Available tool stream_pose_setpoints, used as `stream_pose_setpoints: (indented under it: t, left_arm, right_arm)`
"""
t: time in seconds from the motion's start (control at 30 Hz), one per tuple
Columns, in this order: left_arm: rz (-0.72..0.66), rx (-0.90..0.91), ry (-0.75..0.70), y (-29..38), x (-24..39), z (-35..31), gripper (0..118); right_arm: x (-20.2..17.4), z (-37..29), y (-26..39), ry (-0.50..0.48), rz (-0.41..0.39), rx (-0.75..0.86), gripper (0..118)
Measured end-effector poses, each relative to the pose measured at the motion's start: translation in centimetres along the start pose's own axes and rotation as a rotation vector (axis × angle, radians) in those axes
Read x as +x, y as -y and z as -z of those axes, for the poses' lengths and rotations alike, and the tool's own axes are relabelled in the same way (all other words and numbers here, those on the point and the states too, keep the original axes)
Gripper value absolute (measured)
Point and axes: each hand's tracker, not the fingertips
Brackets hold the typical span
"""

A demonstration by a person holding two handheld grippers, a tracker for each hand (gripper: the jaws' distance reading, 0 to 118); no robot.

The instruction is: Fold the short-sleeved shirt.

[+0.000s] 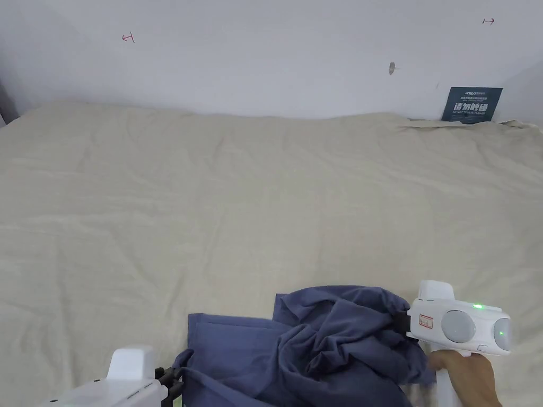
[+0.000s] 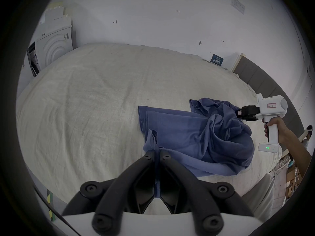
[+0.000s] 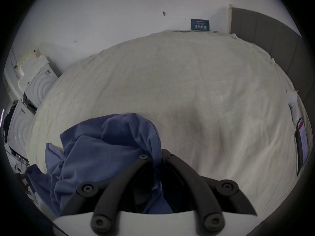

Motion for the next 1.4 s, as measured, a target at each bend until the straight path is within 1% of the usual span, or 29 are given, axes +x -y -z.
stream_pose_setpoints:
  t: [0.1, 0.2, 0.27, 0.3, 0.4, 0.47, 0.6, 0.73, 0.9, 1.03, 1.23, 1.3, 1.4]
  left_arm:
    - [-0.015, 0.016, 0.015, -0.1, 0.0, -0.4, 1]
    - [-0.051, 0.040, 0.044, -0.6, -0.1, -1.0, 1]
    - [-0.065, 0.058, 0.057, -1.1, -0.2, -1.4, 1]
    - [-0.070, 0.071, 0.059, -1.6, -0.2, -1.7, 1]
    - [-0.084, 0.115, 0.063, -3.3, -0.5, -2.5, 1]
    - [-0.094, 0.148, 0.060, -4.7, -0.9, -3.3, 1]
    - [-0.105, 0.225, 0.049, -8.6, -2.4, -5.0, 1]
    - [-0.087, 0.300, -0.018, -13.2, -4.3, -6.8, 1]
    - [-0.081, 0.358, -0.095, -18.9, -6.6, -8.5, 1]
    - [-0.116, 0.388, -0.081, -22.9, -7.3, -9.6, 1]
    - [-0.104, 0.407, -0.076, -28.1, -6.1, -9.4, 1]
    - [-0.105, 0.412, -0.075, -30.2, -5.9, -8.9, 1]
    - [-0.102, 0.443, -0.090, -33.5, -5.3, -8.9, 1]
  right_arm:
    - [0.4, -2.4, -0.1, 0.005, -0.049, 0.063, 5]
    - [0.2, -6.7, 0.0, -0.015, -0.057, 0.120, 5]
    - [0.6, -9.3, -0.3, -0.023, -0.049, 0.163, 5]
    - [1.6, -10.4, -0.9, -0.036, -0.037, 0.186, 5]
    - [2.6, -14.1, -1.7, -0.055, -0.017, 0.235, 5]
    - [3.7, -16.4, -2.7, -0.045, -0.019, 0.281, 5]
    - [5.9, -20.8, -4.8, -0.046, 0.017, 0.354, 5]
    - [7.8, -24.3, -6.9, 0.000, 0.012, 0.413, 5]
    - [9.6, -26.7, -9.5, 0.048, 0.019, 0.467, 5]
    - [10.1, -27.2, -12.1, 0.062, 0.021, 0.489, 5]
    - [8.9, -26.8, -16.3, 0.059, 0.014, 0.512, 5]
    - [8.4, -26.4, -18.1, 0.077, -0.011, 0.525, 5]
    - [8.0, -26.1, -20.7, 0.077, -0.012, 0.555, 5]
